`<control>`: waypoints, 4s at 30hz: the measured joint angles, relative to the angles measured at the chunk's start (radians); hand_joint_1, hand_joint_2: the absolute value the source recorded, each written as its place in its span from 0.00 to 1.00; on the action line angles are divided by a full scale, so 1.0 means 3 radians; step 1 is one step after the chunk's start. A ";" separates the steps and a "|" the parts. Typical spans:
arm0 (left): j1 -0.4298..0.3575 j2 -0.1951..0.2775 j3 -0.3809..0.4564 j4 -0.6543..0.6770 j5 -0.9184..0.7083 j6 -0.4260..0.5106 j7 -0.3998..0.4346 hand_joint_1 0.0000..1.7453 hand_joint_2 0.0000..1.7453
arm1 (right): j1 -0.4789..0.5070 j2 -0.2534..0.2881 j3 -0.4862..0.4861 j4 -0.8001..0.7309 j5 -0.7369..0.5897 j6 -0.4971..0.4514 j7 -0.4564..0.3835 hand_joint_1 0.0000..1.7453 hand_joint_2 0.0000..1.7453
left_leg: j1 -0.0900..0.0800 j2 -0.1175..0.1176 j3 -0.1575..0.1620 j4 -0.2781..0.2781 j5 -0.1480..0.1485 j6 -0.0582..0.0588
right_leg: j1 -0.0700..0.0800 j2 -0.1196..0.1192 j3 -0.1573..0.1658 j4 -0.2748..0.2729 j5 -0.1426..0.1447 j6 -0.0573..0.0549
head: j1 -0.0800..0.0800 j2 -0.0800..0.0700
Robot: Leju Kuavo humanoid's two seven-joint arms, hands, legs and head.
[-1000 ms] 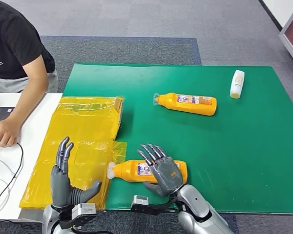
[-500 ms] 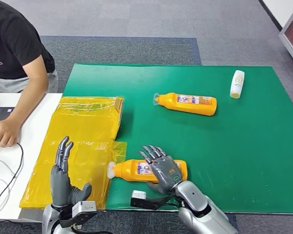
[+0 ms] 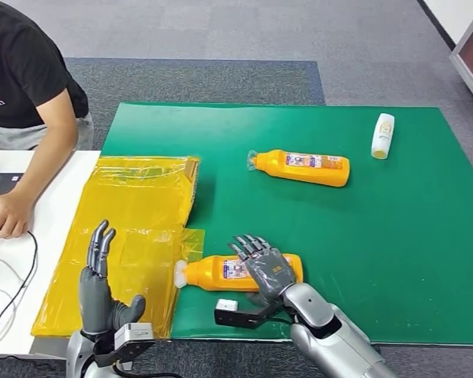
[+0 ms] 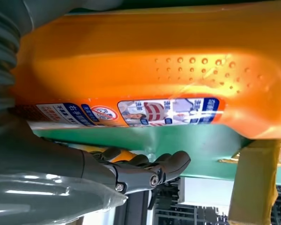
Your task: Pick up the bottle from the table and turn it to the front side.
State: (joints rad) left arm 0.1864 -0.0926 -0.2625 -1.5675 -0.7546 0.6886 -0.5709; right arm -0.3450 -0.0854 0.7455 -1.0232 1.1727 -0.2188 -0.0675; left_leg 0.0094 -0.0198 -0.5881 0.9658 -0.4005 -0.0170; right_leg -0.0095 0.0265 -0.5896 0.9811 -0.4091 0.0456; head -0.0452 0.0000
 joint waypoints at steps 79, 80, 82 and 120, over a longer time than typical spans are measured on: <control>-0.0376 0.0053 -0.0455 -0.0168 0.1932 -0.1215 0.0240 0.00 0.00 | 0.0700 0.0385 -0.0791 -0.0722 -0.2316 -0.0569 -0.1324 1.00 1.00 | 0.0003 0.0001 -0.0023 -0.0001 0.0017 -0.0009 | 0.0003 0.0003 -0.0025 0.0001 0.0019 -0.0007 | 0.0000 0.0000; -0.0390 0.0062 -0.0483 -0.0168 0.1932 -0.1235 0.0242 0.00 0.00 | 0.0693 0.0385 -0.0791 -0.0719 -0.2329 -0.0572 -0.1324 1.00 1.00 | 0.0003 0.0001 -0.0023 -0.0001 0.0017 -0.0009 | 0.0003 0.0003 -0.0026 0.0001 0.0019 -0.0007 | -0.0001 0.0000; -0.0412 0.0080 -0.0540 -0.0168 0.1933 -0.1268 0.0250 0.00 0.00 | 0.0679 0.0385 -0.0791 -0.0707 -0.2353 -0.0577 -0.1324 0.97 1.00 | 0.0003 0.0001 -0.0024 -0.0001 0.0017 -0.0009 | 0.0003 0.0003 -0.0026 0.0001 0.0019 -0.0007 | -0.0001 0.0000; -0.0692 0.0326 -0.0935 -0.0176 0.2139 -0.1997 0.0629 0.00 0.50 | 0.0464 0.0459 -0.0347 -0.0777 -0.2056 -0.0774 -0.1234 0.92 1.00 | 0.0003 0.0001 -0.0030 -0.0001 0.0018 -0.0010 | 0.0003 0.0003 -0.0033 0.0002 0.0019 -0.0007 | 0.0000 0.0000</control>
State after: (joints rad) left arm -0.0213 0.0053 -0.5429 -1.6202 -0.1129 0.0896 -0.3822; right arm -0.2057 0.0523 0.6415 -1.2562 0.5560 -0.4509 -0.4377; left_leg 0.0104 -0.0196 -0.5972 0.9655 -0.3951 -0.0201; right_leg -0.0085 0.0274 -0.5996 0.9817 -0.4033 0.0434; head -0.0453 0.0000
